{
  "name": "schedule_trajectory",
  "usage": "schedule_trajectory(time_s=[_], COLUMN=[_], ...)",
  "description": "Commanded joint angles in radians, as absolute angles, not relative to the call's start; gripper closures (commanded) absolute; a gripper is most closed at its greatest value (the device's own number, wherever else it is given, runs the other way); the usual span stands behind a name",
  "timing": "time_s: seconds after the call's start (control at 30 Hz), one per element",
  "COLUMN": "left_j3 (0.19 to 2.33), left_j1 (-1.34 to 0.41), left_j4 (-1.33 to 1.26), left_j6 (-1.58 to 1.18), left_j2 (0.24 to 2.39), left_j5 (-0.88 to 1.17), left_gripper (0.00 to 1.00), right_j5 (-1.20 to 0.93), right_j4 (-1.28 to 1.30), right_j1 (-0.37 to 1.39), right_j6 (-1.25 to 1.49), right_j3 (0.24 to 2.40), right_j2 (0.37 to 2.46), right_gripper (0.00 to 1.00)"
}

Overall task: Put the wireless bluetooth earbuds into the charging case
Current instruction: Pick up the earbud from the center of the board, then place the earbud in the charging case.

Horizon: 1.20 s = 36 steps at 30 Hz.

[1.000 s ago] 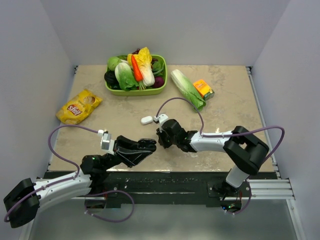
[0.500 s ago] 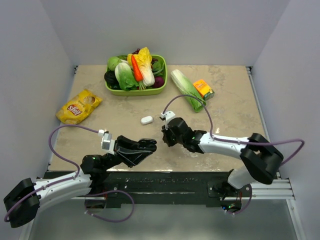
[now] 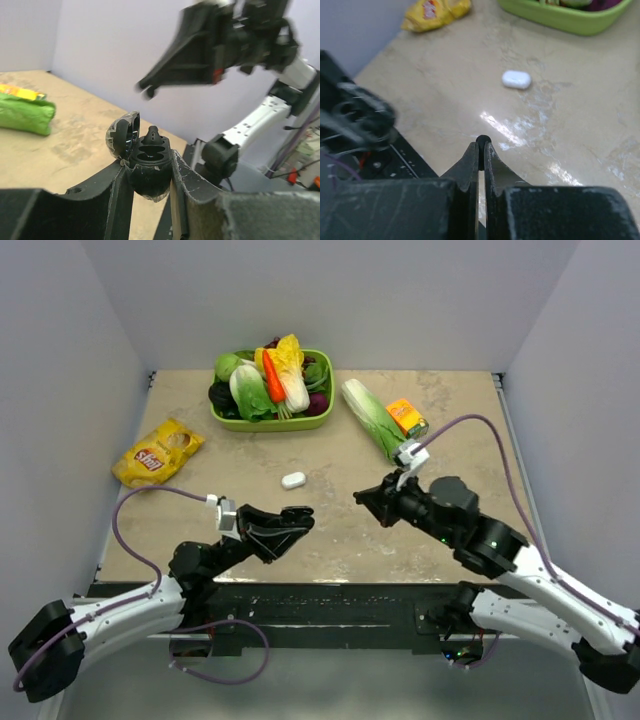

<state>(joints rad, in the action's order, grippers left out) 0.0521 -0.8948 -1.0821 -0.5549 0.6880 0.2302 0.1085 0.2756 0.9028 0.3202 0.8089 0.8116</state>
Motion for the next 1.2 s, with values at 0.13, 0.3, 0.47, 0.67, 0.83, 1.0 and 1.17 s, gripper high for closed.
schedule_trajectory(time_s=[0.13,0.3,0.47,0.67,0.83,1.0,1.17], left_j3=[0.037,0.064,0.095,0.118,0.129,0.132,0.114], left_j1=[-0.813,-0.813,-0.813,-0.815,-0.818,-0.831,-0.879], left_j4=[-1.117,-1.274,-1.409,-1.592,-1.62,-1.638,-1.634], left_j6=[-0.529,-0.568,-0.659,-0.758,-0.77,-0.73,-0.615], left_j2=[0.788,0.899,1.026,1.164,1.193,1.166,1.108], left_j5=[0.362,0.541,0.692,0.778,0.788,0.798,0.775], left_gripper=[1.0,1.0,1.0,1.0,1.0,1.0,1.0], right_j5=[-0.283,-0.57,-0.678,-0.637,-0.586,-0.568,-0.552], right_j4=[0.408,0.353,0.321,0.394,0.403,0.38,0.334], right_j1=[0.904,0.904,0.904,0.932,0.969,0.999,1.011], right_j6=[0.284,0.296,0.295,0.235,0.219,0.218,0.232], right_j3=[0.982,0.971,0.946,0.957,0.951,0.94,0.927], right_j2=[0.678,0.722,0.756,0.816,0.857,0.894,0.917], right_gripper=[1.0,1.0,1.0,1.0,1.0,1.0,1.0])
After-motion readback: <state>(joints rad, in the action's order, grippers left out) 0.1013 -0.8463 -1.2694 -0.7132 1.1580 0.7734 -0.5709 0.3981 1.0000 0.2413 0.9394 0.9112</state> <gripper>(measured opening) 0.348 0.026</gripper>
